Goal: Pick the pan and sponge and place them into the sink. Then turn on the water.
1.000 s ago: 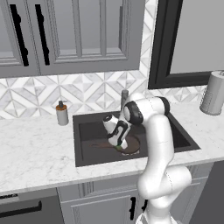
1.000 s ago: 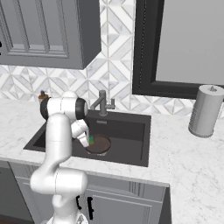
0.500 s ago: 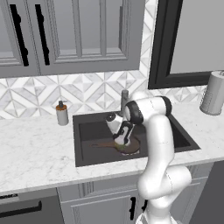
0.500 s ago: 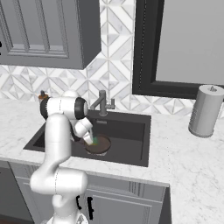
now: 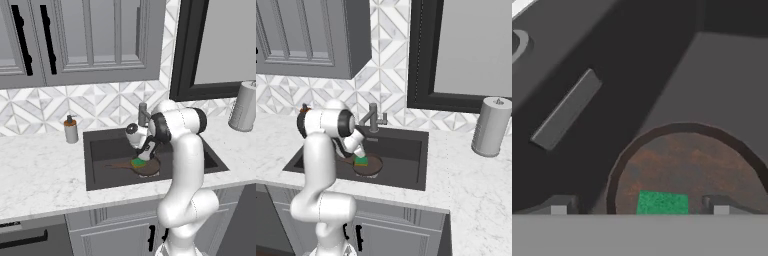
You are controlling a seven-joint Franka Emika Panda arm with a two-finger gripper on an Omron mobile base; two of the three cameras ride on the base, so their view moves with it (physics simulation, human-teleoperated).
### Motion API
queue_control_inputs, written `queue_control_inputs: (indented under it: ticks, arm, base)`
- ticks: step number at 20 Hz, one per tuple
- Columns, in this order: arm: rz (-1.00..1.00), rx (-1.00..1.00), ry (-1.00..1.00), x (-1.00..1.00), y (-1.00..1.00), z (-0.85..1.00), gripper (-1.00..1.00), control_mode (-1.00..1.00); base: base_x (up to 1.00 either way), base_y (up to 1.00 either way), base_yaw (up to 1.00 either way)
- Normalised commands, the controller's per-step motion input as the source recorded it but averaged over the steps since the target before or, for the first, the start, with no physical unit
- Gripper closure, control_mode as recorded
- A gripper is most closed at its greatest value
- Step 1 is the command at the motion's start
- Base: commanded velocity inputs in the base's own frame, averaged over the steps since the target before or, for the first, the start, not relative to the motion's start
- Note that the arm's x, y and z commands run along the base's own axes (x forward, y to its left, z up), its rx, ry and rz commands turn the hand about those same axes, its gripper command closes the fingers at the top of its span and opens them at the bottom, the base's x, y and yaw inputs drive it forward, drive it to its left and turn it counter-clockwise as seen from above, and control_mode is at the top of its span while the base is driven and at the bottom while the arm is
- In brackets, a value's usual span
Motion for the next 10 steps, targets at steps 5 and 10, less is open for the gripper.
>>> queue_control_inputs:
  ticks: [5, 10]
  arm:
    - [0.0, 0.0, -0.01, -0.54, 0.44, 0.29, -1.0, -1.0]
    - [0.0, 0.0, -0.03, -0.55, 0.48, 0.53, -1.0, -1.0]
  base:
    - [0.0, 0.0, 0.0]
    - [0.0, 0.0, 0.0]
